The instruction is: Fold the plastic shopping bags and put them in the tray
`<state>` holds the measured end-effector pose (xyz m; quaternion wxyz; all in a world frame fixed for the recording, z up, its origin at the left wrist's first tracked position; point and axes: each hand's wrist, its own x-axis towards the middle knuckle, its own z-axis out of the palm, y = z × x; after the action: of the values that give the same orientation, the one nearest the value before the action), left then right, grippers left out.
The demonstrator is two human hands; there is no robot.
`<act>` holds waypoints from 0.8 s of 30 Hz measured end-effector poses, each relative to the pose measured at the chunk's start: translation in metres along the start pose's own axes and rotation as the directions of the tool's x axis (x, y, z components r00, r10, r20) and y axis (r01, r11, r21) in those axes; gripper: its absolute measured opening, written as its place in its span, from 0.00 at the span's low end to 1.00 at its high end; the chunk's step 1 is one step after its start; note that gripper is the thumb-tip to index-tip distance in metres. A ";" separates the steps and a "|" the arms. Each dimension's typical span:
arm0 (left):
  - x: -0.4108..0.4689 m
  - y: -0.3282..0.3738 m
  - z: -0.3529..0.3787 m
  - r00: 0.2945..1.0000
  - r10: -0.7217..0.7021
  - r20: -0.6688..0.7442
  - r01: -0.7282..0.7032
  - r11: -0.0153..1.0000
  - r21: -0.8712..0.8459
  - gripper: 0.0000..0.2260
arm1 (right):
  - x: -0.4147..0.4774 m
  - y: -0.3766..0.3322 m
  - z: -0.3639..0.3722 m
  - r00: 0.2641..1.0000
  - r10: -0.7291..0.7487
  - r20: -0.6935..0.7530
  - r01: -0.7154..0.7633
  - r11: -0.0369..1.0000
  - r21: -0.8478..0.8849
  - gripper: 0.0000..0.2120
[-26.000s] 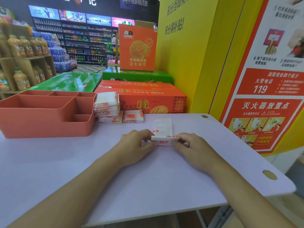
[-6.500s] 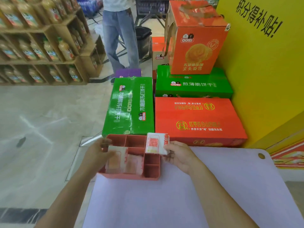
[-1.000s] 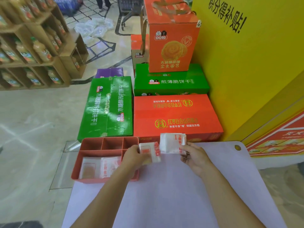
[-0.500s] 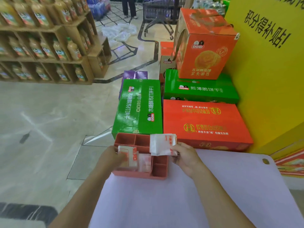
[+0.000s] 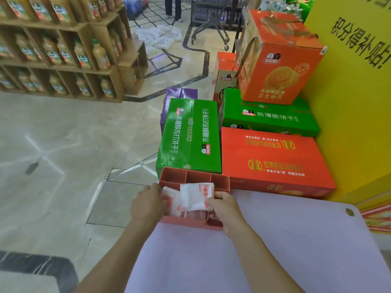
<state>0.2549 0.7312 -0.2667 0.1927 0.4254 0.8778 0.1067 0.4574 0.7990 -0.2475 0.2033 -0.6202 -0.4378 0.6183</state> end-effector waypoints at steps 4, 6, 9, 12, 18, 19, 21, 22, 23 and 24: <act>0.003 -0.007 -0.001 0.999 -0.011 -0.041 0.009 0.999 -0.052 0.11 | -0.003 0.002 0.013 0.997 -0.041 -0.069 0.030 0.987 -0.157 0.08; 0.004 -0.009 -0.001 0.999 -0.006 -0.042 0.004 0.998 -0.060 0.14 | -0.005 0.005 0.020 0.995 -0.053 -0.083 0.031 0.967 -0.251 0.08; 0.003 -0.012 0.003 0.999 0.000 -0.044 -0.004 0.996 -0.091 0.16 | -0.006 0.010 0.024 0.986 -0.141 -0.095 0.074 0.859 -0.506 0.07; 0.003 -0.014 0.006 0.997 0.020 -0.071 -0.026 0.996 -0.091 0.16 | -0.005 0.011 0.024 0.975 -0.210 -0.070 0.107 0.725 -0.680 0.07; -0.002 -0.007 0.004 0.990 0.066 -0.124 -0.074 0.995 -0.062 0.12 | -0.005 0.004 0.020 0.927 -0.374 0.033 0.195 0.404 -0.894 0.15; -0.003 -0.005 0.002 0.990 0.069 -0.124 -0.076 0.995 -0.057 0.12 | -0.007 0.001 0.019 0.918 -0.395 0.046 0.200 0.359 -0.912 0.15; -0.004 -0.002 0.000 0.989 0.072 -0.127 -0.077 0.997 -0.028 0.11 | -0.008 -0.005 0.016 0.898 -0.437 0.057 0.215 0.321 -0.922 0.15; -0.002 -0.001 0.000 0.989 0.079 -0.127 -0.081 0.997 -0.006 0.11 | -0.007 -0.007 0.013 0.891 -0.451 0.059 0.220 0.313 -0.924 0.15; -0.003 0.002 -0.003 0.990 0.084 -0.117 -0.082 0.996 0.025 0.11 | -0.009 -0.011 0.010 0.892 -0.447 0.065 0.223 0.311 -0.924 0.15; -0.002 0.004 -0.005 0.988 0.098 -0.116 -0.091 0.994 0.059 0.11 | -0.010 -0.015 0.006 0.889 -0.452 0.078 0.231 0.294 -0.928 0.15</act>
<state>0.2572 0.7320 -0.2607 0.1234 0.4645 0.8690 0.1174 0.4489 0.7972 -0.2309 -0.0055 -0.5759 -0.8045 0.1453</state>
